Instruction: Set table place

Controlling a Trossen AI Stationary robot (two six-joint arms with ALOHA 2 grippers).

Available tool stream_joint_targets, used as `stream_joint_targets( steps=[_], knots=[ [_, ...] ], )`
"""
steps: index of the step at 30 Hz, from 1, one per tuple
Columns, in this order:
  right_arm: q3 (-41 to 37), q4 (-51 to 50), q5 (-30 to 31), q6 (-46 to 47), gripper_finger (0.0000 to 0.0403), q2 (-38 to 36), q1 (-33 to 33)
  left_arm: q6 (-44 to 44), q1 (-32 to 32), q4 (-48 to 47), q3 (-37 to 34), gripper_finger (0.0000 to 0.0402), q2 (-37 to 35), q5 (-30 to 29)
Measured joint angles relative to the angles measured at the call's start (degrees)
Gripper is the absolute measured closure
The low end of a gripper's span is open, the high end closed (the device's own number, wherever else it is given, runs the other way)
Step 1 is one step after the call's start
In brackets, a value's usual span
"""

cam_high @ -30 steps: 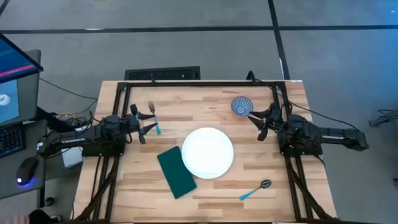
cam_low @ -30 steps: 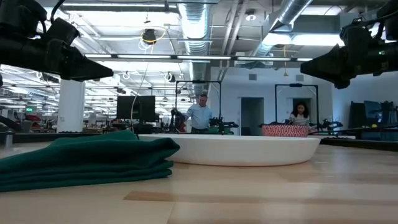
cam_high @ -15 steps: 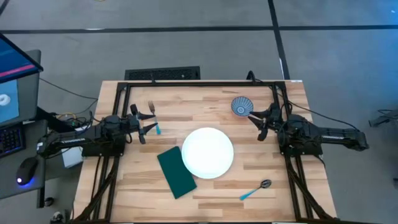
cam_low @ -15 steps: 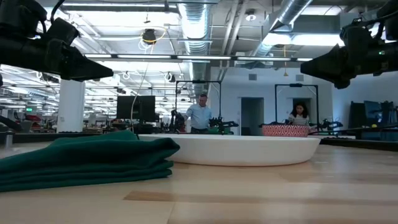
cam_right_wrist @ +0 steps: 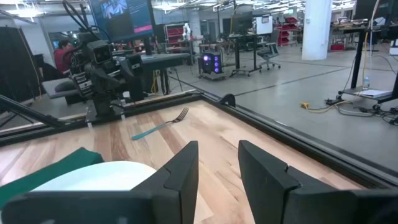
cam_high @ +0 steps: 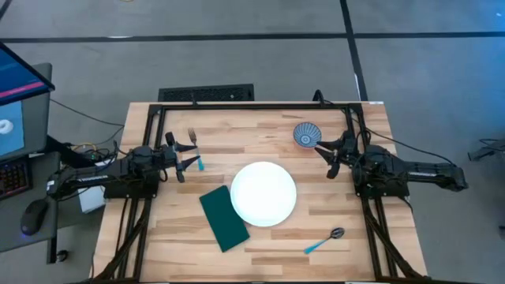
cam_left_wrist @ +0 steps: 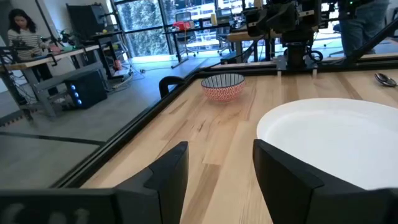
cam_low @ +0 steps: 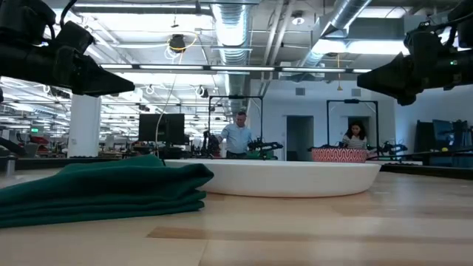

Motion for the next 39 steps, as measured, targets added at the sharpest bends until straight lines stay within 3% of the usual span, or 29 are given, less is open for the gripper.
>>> stream_joint_targets(
  steps=[39],
  knots=[
    [0.0,0.0,0.7,-2.0,0.0264,0.0,-0.2,0.0,0.0,0.0,0.0,0.0231,0.0,0.0]
  ],
)
